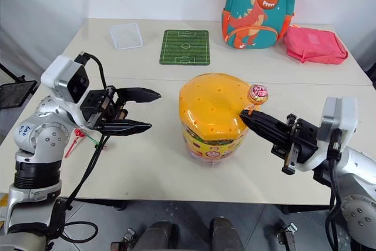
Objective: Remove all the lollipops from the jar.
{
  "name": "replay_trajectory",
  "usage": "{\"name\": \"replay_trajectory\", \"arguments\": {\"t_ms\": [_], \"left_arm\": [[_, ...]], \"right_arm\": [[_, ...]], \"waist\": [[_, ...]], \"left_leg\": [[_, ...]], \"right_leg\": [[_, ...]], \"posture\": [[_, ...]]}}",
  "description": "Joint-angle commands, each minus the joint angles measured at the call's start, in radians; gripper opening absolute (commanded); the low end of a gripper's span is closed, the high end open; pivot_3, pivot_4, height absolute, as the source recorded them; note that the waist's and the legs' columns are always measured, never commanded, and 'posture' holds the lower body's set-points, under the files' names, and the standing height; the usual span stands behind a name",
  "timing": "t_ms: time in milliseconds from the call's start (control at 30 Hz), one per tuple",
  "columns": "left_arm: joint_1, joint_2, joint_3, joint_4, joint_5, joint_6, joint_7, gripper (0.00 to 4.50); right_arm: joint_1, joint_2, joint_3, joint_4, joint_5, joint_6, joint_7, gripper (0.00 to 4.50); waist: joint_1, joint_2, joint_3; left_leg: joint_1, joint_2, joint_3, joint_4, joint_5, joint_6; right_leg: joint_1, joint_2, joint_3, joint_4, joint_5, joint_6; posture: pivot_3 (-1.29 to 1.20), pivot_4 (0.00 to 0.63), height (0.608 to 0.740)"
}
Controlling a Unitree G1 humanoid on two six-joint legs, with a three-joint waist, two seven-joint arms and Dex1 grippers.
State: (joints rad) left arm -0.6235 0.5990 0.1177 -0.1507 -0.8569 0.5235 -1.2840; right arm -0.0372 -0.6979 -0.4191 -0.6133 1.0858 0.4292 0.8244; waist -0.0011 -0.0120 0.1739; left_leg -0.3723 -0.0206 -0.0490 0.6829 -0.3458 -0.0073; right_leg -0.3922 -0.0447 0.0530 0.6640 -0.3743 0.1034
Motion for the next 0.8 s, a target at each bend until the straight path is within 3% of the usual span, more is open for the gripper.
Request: {"name": "replay_trajectory", "arguments": {"t_ms": [33,333,433,500,633,800], "left_arm": [[-0.011,0.007,0.015,-0.021,-0.002,-0.016,-0.004,3.24],[-0.024,0.004,0.007,0.004,0.015,-0.031,-0.016,3.24],[-0.007,0.003,-0.001,-0.003,0.027,-0.049,-0.037,3.24],[0.019,0.0,-0.021,-0.022,0.048,-0.075,-0.06,3.24],[0.038,-0.018,-0.042,-0.037,0.085,-0.127,-0.055,3.24],[0.095,0.04,-0.061,-0.02,0.202,-0.222,-0.083,3.24]], "right_arm": [[-0.033,0.001,-0.055,-0.004,0.073,-0.016,-0.002,0.03],[-0.139,-0.123,-0.229,0.106,0.226,0.075,-0.245,0.03],[-0.037,-0.371,-0.216,0.394,-0.12,0.271,-0.44,0.03],[0.004,-0.453,-0.16,0.495,-0.301,0.273,-0.506,0.03],[0.104,-0.52,-0.041,0.514,-0.451,0.219,-0.312,0.03],[0.122,-0.511,0.011,0.586,-0.467,0.32,-0.179,0.03]], "waist": [[-0.001,0.0,0.0],[0.003,0.0,0.0],[0.006,0.001,0.0],[0.012,-0.002,0.0],[0.011,0.001,0.0],[-0.007,0.002,0.0]], "left_leg": [[0.0,0.0,0.0,0.0,0.0,0.0],[0.0,0.0,0.0,0.0,0.0,0.0],[-0.001,-0.001,0.0,0.0,0.0,0.001],[-0.002,-0.001,0.0,0.0,0.0,0.002],[-0.003,-0.001,0.004,-0.002,0.0,0.002],[-0.002,0.001,0.007,-0.001,0.0,0.002]], "right_leg": [[0.0,0.0,0.0,0.0,0.0,0.0],[0.001,-0.001,0.0,-0.001,0.0,0.0],[0.0,-0.001,0.0,-0.002,0.0,0.0],[0.001,-0.002,0.0,-0.003,0.0,0.0],[-0.002,0.0,0.002,-0.003,0.0,0.0],[-0.002,0.002,0.004,-0.001,0.0,0.0]], "posture": [[0.0,0.15,0.74],[0.0,0.15,0.74],[0.0,0.15,0.74],[0.0,0.15,0.74],[0.0,0.15,0.74],[0.0,0.15,0.74]]}}
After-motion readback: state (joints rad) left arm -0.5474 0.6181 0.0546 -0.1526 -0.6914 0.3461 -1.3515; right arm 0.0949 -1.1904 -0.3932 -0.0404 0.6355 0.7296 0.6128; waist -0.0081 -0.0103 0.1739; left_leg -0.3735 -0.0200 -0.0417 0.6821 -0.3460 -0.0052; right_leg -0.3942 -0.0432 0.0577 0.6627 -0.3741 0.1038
